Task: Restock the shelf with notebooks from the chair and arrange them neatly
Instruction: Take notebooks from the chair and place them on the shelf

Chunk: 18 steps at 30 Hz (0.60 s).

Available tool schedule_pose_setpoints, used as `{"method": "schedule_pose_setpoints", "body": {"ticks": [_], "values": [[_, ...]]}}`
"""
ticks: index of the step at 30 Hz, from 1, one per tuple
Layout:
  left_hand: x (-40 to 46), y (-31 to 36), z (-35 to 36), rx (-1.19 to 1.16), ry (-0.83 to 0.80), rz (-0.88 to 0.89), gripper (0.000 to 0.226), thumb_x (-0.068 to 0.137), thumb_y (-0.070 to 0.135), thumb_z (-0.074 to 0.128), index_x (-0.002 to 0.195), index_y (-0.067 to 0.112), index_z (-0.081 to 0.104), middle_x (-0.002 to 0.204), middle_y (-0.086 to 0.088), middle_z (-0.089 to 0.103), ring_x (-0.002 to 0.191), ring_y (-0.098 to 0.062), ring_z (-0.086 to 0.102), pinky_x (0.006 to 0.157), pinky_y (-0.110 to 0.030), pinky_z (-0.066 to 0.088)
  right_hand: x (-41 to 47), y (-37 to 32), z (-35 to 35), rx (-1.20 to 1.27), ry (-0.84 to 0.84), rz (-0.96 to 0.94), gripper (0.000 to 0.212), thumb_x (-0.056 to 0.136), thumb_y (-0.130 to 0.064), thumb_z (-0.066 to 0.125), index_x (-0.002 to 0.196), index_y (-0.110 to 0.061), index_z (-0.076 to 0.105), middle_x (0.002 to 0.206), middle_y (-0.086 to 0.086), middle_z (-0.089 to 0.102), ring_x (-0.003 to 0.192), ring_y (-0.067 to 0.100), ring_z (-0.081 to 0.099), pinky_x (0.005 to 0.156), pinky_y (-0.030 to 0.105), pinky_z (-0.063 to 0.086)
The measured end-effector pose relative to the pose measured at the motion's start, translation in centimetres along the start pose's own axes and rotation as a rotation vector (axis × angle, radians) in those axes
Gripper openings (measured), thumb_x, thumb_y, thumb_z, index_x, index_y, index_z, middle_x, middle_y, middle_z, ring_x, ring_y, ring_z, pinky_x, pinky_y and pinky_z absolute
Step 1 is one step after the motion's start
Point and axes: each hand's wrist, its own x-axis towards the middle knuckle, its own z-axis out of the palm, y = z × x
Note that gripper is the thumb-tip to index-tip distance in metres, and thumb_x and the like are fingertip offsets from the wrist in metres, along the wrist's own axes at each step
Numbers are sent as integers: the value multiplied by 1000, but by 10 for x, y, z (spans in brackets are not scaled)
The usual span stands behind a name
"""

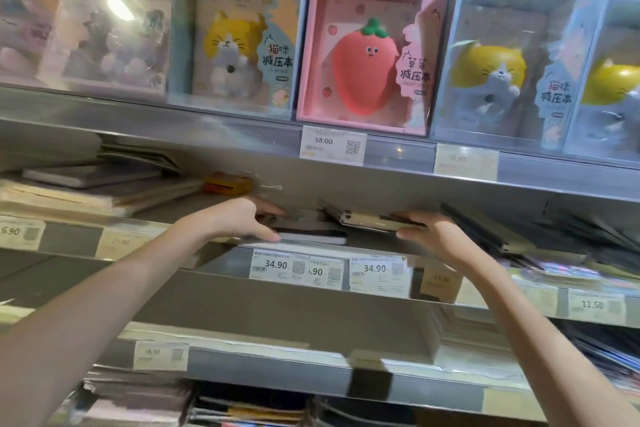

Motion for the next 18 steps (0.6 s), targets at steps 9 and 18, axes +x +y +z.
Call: {"method": "schedule_pose_setpoints", "body": {"ticks": [9, 18], "values": [[27, -42, -2, -167, 214, 82, 34, 91, 7, 55, 92, 38, 68, 103, 20, 62, 107, -7, 54, 75, -4, 36, -13, 13, -14, -145, -60, 61, 42, 81, -19, 69, 122, -16, 61, 122, 4, 61, 110, 20, 56, 82, 19, 34], [19, -31, -18, -99, 267, -8, 18, 91, 16, 52, 80, 12, 66, 94, -10, 67, 86, -22, 62, 88, -38, 50, -17, -1, -12, -231, 94, 9, 32, 89, -24, 59, 120, -17, 62, 119, 6, 63, 108, 27, 58, 77, 22, 37]]}}
